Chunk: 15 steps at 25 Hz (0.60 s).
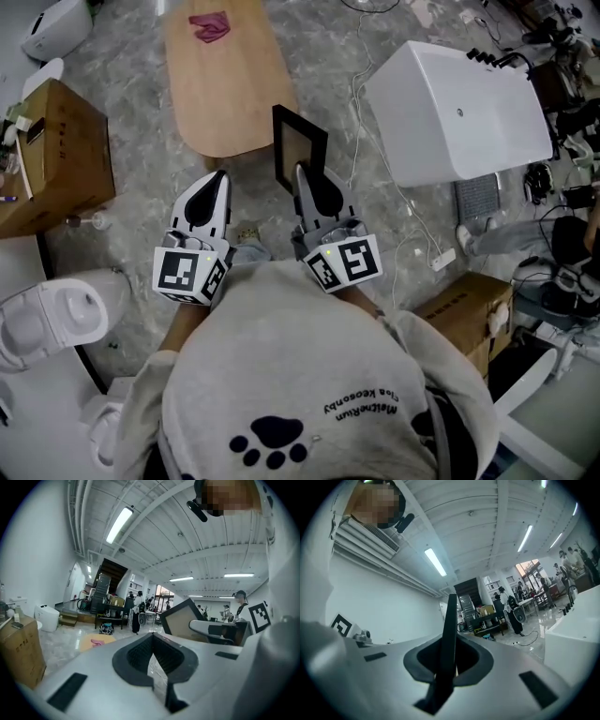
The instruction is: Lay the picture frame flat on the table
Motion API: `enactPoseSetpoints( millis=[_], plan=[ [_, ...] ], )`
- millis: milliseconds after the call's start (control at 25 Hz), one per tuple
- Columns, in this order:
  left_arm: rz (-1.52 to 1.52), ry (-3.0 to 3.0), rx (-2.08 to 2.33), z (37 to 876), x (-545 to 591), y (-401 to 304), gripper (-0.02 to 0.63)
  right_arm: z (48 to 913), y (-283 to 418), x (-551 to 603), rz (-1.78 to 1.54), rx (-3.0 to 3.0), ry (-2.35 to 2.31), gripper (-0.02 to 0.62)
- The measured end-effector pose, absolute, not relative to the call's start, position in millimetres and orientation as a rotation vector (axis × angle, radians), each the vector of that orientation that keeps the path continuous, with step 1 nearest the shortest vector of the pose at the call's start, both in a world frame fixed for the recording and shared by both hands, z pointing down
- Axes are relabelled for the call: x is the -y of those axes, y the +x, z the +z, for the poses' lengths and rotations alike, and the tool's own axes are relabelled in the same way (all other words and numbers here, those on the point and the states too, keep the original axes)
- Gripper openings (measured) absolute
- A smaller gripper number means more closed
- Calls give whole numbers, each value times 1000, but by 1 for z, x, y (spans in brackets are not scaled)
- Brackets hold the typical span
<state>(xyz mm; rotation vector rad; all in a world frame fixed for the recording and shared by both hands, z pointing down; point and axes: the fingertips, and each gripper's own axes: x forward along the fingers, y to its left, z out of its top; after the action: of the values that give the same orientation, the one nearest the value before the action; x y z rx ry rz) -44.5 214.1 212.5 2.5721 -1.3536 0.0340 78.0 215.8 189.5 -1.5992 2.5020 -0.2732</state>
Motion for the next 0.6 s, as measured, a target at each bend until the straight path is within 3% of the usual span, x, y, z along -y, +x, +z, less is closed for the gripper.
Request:
enactPoseSetpoints(
  millis=[600],
  plan=[
    [24,2560,1230,233,-186,-53,9,206,68,-199,-316,-2476,-1716,38]
  ],
)
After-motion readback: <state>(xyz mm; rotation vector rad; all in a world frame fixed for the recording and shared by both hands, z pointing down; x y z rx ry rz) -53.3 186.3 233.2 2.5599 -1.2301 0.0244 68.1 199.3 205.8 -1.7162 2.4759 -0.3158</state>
